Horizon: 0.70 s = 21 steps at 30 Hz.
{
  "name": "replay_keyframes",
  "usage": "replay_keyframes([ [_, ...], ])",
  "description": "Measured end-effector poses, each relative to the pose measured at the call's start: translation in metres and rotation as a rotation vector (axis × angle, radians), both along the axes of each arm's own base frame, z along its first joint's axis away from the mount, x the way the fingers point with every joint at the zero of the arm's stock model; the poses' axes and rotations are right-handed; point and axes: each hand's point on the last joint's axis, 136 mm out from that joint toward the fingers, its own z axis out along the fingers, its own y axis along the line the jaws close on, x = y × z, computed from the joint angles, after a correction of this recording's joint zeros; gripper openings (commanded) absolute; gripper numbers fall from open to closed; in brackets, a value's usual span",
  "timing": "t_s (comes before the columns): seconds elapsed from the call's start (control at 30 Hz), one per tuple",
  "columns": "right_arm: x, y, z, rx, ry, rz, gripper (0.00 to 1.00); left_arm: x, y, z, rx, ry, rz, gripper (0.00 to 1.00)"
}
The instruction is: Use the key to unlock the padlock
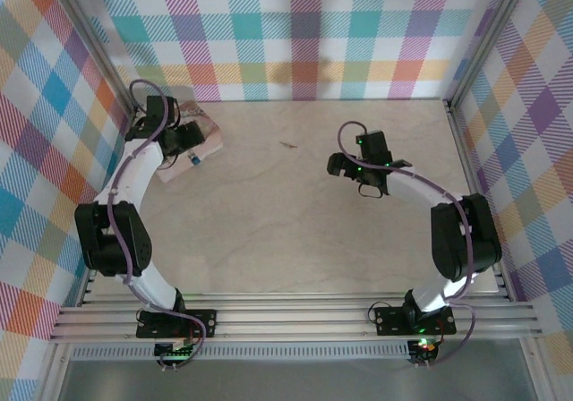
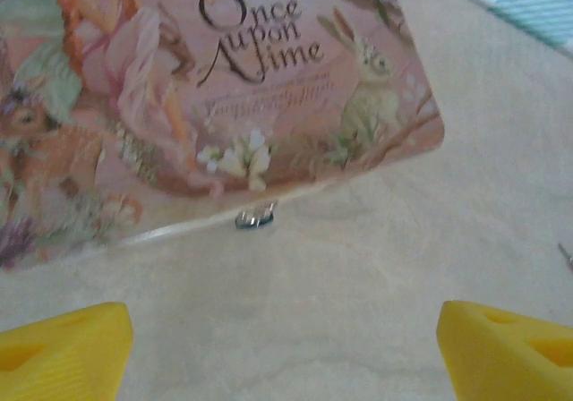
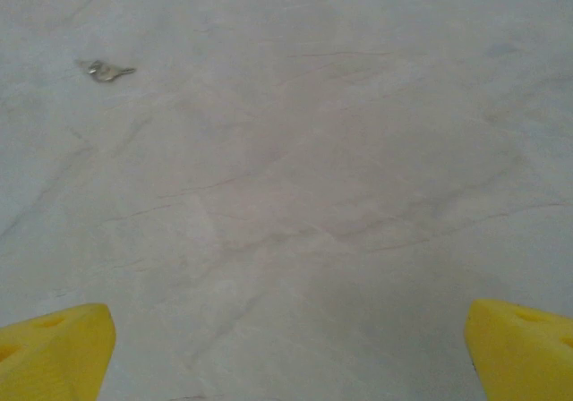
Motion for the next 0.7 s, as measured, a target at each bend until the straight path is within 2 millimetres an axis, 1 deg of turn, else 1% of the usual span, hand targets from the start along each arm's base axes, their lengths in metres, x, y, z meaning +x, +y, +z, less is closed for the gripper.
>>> replay_keyframes([
  [0.07, -0.001, 0.011, 0.000, 0.009, 0.006, 0.023, 1.00, 0.020, 0.007, -0.001, 0.000, 0.009, 0.012, 0.83],
  [0.2, -0.006, 0.021, -0.005, 0.017, 0.035, 0.039, 0.99, 0.064, 0.019, -0.009, 0.000, 0.016, 0.033, 0.80],
  [0.27, -0.009, 0.021, -0.007, 0.019, 0.053, 0.038, 0.98, 0.087, 0.022, -0.018, -0.003, 0.024, 0.040, 0.76],
  [0.37, -0.013, 0.023, -0.010, 0.027, 0.069, 0.036, 0.98, 0.112, 0.023, -0.035, -0.012, 0.047, 0.049, 0.73],
  [0.47, -0.018, 0.022, -0.014, 0.024, 0.088, 0.035, 0.98, 0.128, 0.024, -0.059, -0.021, 0.089, 0.060, 0.70],
  [0.53, -0.024, 0.019, -0.018, 0.017, 0.105, 0.034, 0.98, 0.129, 0.025, -0.075, -0.017, 0.123, 0.069, 0.69],
  [0.6, -0.029, 0.017, -0.021, 0.012, 0.117, 0.034, 0.98, 0.129, 0.024, -0.072, -0.038, 0.118, 0.074, 0.68],
  [0.7, -0.034, 0.016, -0.023, 0.013, 0.126, 0.038, 0.98, 0.122, 0.019, -0.076, -0.057, 0.116, 0.071, 0.68],
])
